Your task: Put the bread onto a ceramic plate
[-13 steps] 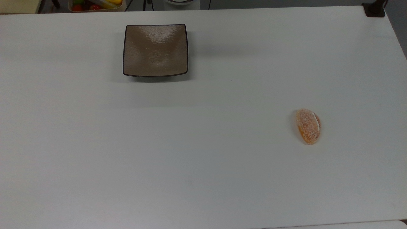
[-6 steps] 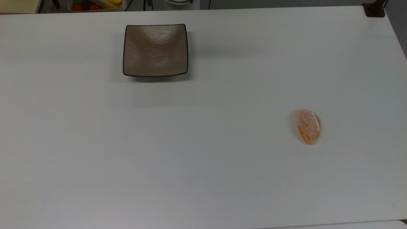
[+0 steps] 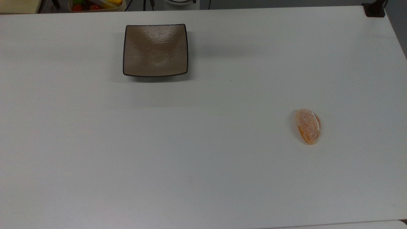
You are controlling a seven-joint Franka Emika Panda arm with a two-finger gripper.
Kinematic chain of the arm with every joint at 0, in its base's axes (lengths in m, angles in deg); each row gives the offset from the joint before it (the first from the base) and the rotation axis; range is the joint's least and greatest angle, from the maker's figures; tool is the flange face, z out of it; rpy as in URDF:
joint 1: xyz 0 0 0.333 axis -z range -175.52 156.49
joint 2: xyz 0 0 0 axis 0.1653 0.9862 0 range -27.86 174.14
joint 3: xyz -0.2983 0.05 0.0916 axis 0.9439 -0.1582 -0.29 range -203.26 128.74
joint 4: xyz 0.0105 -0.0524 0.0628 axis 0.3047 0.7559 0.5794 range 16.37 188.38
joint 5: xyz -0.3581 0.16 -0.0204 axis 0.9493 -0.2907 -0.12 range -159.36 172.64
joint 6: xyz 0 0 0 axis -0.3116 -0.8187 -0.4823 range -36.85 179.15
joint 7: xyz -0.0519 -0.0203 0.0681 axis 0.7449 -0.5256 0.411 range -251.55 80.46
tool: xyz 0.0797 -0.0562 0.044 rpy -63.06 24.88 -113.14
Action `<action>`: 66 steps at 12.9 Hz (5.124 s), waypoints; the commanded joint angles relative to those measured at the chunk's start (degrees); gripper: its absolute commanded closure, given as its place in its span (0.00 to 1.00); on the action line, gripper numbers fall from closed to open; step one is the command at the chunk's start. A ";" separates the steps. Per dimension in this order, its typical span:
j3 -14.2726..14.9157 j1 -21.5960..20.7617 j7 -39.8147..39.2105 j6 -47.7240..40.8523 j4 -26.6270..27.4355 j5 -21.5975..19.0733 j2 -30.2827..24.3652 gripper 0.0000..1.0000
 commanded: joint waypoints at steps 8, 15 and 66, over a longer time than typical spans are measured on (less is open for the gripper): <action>0.11 -7.86 9.38 1.82 -11.35 1.03 8.20 0.00; 0.20 -19.12 19.31 15.08 -14.97 1.90 18.66 0.00; -1.91 -25.11 27.32 41.65 -9.09 12.45 33.29 0.81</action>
